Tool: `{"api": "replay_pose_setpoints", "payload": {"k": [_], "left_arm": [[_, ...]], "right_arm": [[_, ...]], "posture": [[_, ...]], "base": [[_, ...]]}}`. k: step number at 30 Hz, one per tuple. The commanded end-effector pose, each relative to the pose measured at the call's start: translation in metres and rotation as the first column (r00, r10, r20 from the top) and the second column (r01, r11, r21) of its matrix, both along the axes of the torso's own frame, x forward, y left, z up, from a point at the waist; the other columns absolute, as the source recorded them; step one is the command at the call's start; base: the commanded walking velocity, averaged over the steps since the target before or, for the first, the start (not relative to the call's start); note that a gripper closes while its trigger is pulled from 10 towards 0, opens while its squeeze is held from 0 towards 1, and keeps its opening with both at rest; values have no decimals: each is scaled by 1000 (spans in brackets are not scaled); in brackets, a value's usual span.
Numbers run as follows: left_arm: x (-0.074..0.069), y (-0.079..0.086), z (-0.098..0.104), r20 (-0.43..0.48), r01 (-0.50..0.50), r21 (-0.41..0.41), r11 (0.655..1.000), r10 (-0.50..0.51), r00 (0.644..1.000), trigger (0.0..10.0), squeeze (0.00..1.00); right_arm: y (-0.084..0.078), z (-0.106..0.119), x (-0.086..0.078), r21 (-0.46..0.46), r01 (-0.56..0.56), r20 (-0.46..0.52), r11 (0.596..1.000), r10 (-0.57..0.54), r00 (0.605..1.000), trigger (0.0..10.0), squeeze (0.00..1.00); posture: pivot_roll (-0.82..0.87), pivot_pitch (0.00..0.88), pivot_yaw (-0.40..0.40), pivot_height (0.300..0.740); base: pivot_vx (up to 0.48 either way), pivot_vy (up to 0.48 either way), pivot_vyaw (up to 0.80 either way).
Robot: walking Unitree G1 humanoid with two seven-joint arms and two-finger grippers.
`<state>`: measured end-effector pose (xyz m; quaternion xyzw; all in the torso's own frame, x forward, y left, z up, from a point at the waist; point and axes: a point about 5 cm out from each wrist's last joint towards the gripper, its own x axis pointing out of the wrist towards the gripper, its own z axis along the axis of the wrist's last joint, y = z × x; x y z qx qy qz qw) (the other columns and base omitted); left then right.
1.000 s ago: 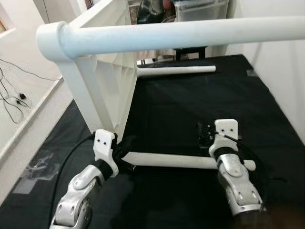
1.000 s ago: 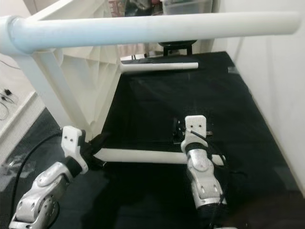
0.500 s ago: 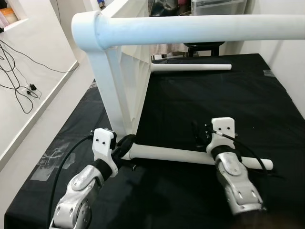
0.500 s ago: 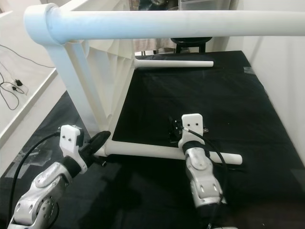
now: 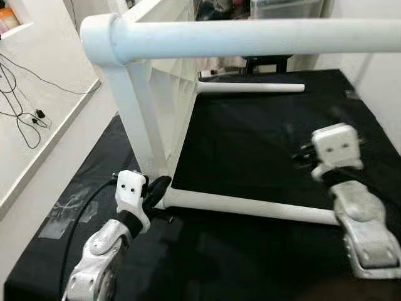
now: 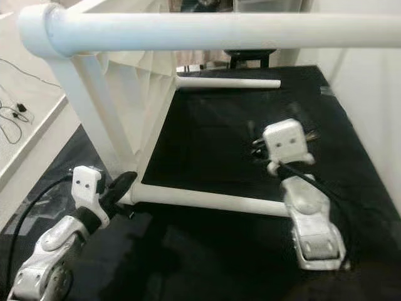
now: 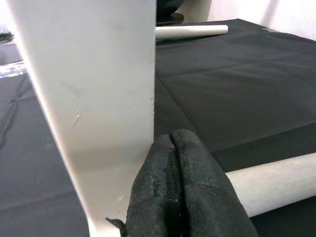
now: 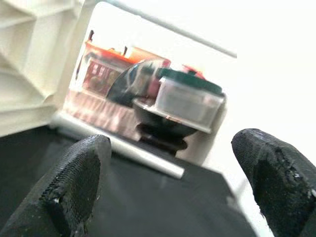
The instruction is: Building children table
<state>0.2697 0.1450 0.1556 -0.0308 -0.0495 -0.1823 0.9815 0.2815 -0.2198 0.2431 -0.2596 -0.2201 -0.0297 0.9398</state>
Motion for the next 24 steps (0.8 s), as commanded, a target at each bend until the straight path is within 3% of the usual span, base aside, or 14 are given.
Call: {"api": "replay_pose_setpoints", "payload": {"k": [1, 2, 4, 5, 7, 10, 11, 14, 16, 18, 20, 22, 24], "left_arm": [[0, 10, -4, -10, -40, 33, 999, 40, 999, 10000, 0], [0, 11, -5, -9, -45, 36, 998, 45, 999, 10000, 0], [0, 11, -5, -9, -45, 36, 998, 45, 999, 10000, 0], [1, 12, -5, -10, -52, 41, 998, 52, 999, 10000, 0], [1, 13, -7, -13, -55, 42, 998, 55, 998, 10000, 0], [1, 13, -7, -13, -55, 42, 998, 55, 998, 10000, 0], [2, 14, -7, -16, -55, 45, 997, 56, 998, 10000, 0], [2, 15, -7, -16, -55, 47, 997, 56, 998, 10000, 0], [3, 16, -8, -20, -55, 48, 997, 56, 998, 10000, 0], [3, 16, -8, -20, -55, 48, 997, 56, 998, 10000, 0], [4, 16, -9, -23, -54, 48, 997, 55, 998, 10000, 0], [4, 16, -9, -23, -54, 48, 997, 55, 998, 10000, 0], [4, 16, -8, -22, -55, 45, 997, 56, 998, 10000, 0]], "right_arm": [[-1, 3, -11, -22, 20, 21, 1000, -20, 1000, 10000, 0], [-6, 7, -19, -32, 56, 39, 998, -55, 998, 10000, 0], [-6, 7, -19, -32, 56, 39, 998, -55, 998, 10000, 0], [-24, 20, -35, -2, 161, 90, 987, -160, 983, 10000, 0], [-37, 32, -43, 19, 233, 136, 972, -233, 963, 10000, 0], [-37, 32, -43, 19, 233, 136, 972, -233, 963, 10000, 0], [-49, 54, -50, 67, 294, 212, 953, -302, 929, 10000, 0], [-54, 64, -54, 98, 317, 243, 944, -331, 912, 10000, 0], [-66, 84, -62, 175, 362, 306, 915, -401, 864, 10000, 0], [-66, 84, -62, 175, 362, 306, 915, -401, 864, 10000, 0], [-85, 95, -69, 221, 436, 322, 872, -487, 812, 10000, 0], [-85, 95, -69, 221, 436, 322, 872, -487, 812, 10000, 0], [-107, 106, -79, 270, 513, 326, 814, -579, 747, 10000, 0]], "posture": [[-68, 106, 103, 740], [-69, 106, 100, 740], [-69, 106, 100, 740], [-76, 104, 104, 740], [-86, 100, 113, 740], [-86, 100, 113, 740], [-83, 94, 124, 740], [-84, 94, 126, 740], [-87, 89, 138, 740], [-87, 89, 138, 740], [-85, 89, 138, 740], [-85, 89, 138, 740], [-86, 89, 135, 740]], "base": [[0, 0, 0], [0, 0, 0], [0, 0, 0], [0, 0, 0], [0, 0, 0], [0, 0, 0], [0, 0, 0], [0, 0, 0], [0, 0, 0], [0, 0, 0], [0, 0, 0], [0, 0, 0], [0, 0, 0]]}}
